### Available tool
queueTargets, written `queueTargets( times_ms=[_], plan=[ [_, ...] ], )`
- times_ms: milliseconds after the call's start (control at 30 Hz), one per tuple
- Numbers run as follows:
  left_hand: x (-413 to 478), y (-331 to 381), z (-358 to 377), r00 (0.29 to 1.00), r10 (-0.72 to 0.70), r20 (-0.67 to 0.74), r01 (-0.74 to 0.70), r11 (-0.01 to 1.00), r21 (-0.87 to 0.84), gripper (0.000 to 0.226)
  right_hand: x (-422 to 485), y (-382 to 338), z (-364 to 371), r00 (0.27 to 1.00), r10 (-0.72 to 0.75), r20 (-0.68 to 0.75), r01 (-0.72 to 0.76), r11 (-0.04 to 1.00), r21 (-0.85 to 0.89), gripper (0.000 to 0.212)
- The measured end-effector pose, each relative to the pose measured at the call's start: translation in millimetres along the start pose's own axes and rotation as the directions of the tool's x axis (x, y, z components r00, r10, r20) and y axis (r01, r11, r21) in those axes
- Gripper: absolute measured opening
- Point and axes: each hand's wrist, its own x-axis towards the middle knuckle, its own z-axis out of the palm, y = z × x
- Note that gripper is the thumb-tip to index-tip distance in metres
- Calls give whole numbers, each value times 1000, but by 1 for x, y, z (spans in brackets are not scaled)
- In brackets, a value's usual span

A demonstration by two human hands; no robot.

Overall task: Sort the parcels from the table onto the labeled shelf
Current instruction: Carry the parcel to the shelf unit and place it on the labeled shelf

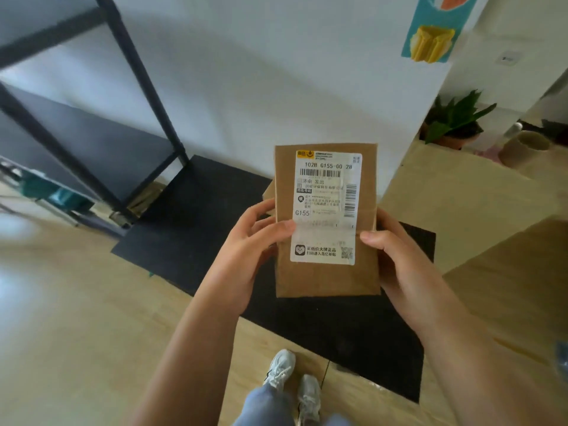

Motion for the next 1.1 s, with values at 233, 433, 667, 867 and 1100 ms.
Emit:
queueTargets(
  times_ms=[233, 433, 667, 867, 1100],
  plan=[
    [-38, -22, -54, 977, -7, -213, -14, 996, -93, 80, 5, 8, 62, 983, 37, 182, -16, 993, -119, 43],
    [-68, -34, -112, 932, 11, -362, -87, 977, -196, 63, -1, 3, 128, 953, 53, 298, -1, 985, -171, 36],
    [-109, -38, -207, 911, 58, -409, -150, 969, -195, 60, -3, 22, 235, 938, 149, 312, -94, 978, -185, 54],
    [-149, -48, -321, 881, 27, -472, -138, 970, -201, 41, -16, 54, 360, 904, 256, 342, -208, 963, -172, 41],
    [-173, -48, -423, 851, -22, -524, -102, 973, -207, 38, -25, 77, 463, 891, 293, 346, -253, 955, -156, 45]
  ],
)
